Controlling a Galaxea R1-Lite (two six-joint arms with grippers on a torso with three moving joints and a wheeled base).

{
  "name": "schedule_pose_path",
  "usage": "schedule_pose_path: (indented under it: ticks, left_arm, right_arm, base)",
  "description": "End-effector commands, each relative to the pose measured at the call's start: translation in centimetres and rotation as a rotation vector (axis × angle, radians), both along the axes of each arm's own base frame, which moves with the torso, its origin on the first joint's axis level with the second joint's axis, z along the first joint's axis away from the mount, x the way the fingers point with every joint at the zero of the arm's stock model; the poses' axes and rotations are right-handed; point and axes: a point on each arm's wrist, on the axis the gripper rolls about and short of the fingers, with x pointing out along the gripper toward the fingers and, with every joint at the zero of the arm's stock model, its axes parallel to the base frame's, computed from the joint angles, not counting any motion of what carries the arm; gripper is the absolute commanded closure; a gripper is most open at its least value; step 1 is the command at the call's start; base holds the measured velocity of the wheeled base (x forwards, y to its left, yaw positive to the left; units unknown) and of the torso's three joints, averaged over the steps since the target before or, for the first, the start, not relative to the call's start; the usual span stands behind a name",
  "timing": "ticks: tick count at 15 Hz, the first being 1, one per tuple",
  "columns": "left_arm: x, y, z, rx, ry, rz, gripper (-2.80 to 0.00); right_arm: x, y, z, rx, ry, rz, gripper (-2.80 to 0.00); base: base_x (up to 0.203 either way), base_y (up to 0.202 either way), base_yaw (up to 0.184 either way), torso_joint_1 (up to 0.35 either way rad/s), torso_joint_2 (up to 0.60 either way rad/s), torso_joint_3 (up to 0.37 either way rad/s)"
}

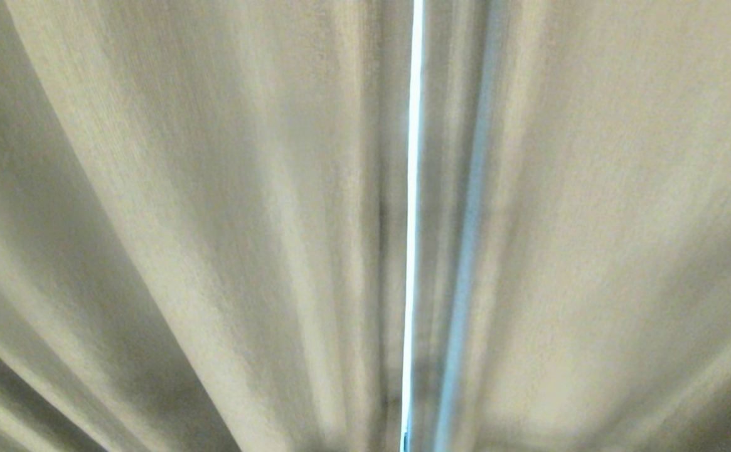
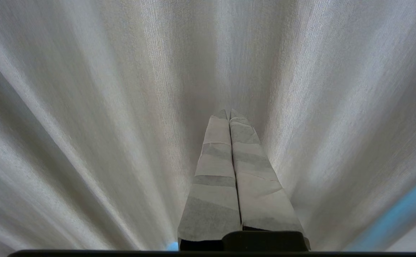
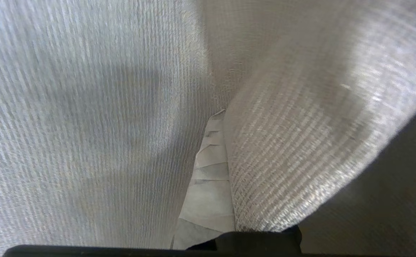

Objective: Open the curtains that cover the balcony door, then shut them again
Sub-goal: Pull the outer curtains open on both sides

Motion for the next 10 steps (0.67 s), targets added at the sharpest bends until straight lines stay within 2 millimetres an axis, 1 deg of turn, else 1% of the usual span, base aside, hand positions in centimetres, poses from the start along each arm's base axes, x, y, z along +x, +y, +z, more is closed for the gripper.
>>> schedule_pose_path:
  ticks: [1, 7, 10]
  left_arm:
    - [0.0, 0.0, 0.0, 0.000, 0.001, 0.001, 0.00]
    - [0.0, 0.0, 0.0, 0.000, 0.001, 0.001, 0.00]
    - [0.0, 0.0, 0.0, 0.000, 0.002, 0.001, 0.00]
  right_arm:
    - [0.0, -0.9, -0.3, 0.009, 0.012, -0.036, 0.00]
    - [-0.5, -3.2, -1.0, 0.034, 0.027, -0.133, 0.00]
    - [-0.6, -4.4, -0.8, 0.057, 0.012, -0.168, 0.00]
  base:
    - [0.000, 0.000, 0.000, 0.000, 0.00, 0.000]
    - [0.000, 0.000, 0.000, 0.000, 0.00, 0.000]
    - [0.000, 0.000, 0.000, 0.000, 0.00, 0.000]
